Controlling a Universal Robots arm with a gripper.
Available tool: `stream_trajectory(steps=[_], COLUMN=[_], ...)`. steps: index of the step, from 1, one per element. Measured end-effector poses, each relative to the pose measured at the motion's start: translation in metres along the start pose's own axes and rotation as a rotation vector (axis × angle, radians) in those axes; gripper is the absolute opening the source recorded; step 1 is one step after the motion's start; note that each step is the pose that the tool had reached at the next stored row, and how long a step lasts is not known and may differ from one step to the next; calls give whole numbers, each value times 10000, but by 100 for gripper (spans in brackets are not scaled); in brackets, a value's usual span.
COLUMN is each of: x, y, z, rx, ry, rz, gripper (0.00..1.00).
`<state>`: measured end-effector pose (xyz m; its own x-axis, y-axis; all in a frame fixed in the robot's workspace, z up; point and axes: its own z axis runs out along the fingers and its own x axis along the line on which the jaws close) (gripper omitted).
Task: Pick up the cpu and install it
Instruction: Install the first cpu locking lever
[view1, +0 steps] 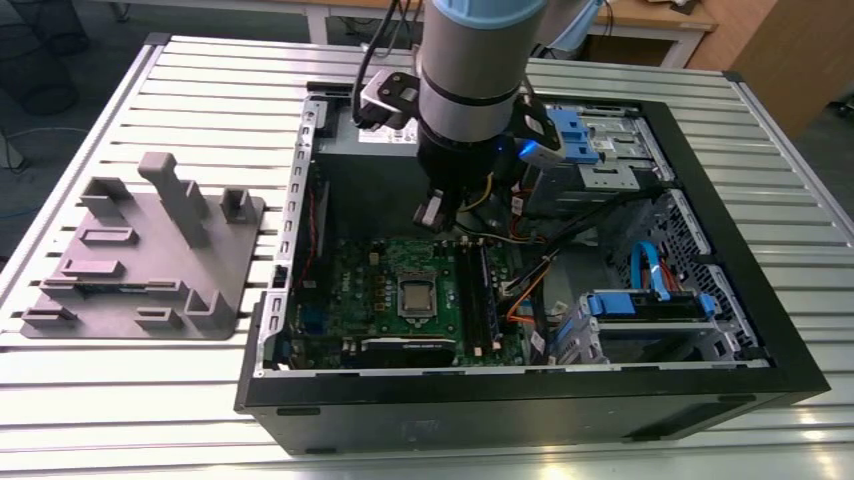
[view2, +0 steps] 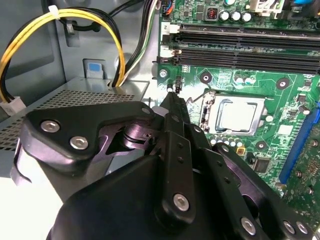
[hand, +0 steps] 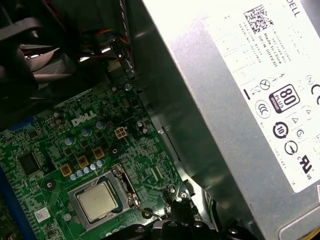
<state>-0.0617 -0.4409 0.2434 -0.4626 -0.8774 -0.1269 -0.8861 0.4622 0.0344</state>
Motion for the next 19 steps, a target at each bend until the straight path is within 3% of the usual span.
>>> stream_trajectory(steps=[7,19], x=[52,265], y=[-27,-139], z=[-2,-32], rx=[3,3], ry=[2,1], rz=[0,1], gripper=[11,11])
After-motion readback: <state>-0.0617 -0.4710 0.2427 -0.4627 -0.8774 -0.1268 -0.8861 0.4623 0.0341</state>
